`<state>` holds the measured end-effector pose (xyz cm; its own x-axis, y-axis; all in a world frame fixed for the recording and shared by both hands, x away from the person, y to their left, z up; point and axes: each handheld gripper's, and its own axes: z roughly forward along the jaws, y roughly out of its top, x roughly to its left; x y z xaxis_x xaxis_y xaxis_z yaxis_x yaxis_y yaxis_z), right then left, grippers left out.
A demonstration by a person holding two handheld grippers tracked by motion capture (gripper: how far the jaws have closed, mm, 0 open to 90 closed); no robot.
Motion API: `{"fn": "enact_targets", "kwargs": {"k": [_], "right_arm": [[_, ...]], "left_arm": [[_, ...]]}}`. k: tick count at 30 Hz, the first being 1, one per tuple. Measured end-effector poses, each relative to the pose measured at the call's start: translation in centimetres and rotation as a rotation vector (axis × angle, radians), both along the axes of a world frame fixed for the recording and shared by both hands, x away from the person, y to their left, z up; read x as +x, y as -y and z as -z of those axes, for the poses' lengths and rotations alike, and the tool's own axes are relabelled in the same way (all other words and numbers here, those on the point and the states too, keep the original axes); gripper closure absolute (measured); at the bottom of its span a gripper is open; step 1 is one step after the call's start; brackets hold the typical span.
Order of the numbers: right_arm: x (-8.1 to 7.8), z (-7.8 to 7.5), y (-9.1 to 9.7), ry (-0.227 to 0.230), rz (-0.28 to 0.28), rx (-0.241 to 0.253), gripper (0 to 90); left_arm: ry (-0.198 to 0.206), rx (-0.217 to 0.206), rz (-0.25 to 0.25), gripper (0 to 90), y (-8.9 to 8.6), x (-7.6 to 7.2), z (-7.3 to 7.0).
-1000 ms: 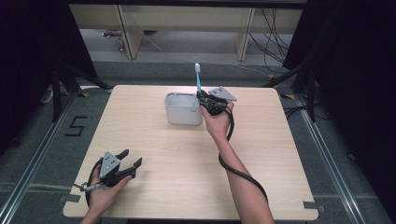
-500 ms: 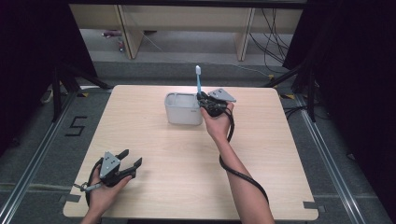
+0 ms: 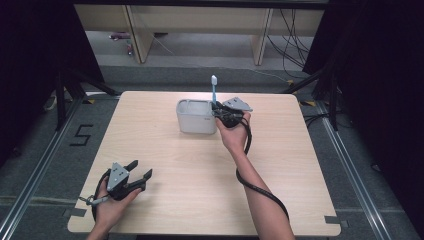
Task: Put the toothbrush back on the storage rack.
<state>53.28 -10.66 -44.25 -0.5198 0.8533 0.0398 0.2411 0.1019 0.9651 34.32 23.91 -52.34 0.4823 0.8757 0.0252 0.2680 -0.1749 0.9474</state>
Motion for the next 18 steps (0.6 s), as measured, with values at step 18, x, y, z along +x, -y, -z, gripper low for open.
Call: {"fn": "enact_targets", "kwargs": {"k": [18], "right_arm": [[-0.35,-0.11,0.1,0.005,0.022,-0.1,54.8]], "left_arm": [[-0.005,0.012,-0.004,35.2,0.05,-0.06,-0.05]]}}
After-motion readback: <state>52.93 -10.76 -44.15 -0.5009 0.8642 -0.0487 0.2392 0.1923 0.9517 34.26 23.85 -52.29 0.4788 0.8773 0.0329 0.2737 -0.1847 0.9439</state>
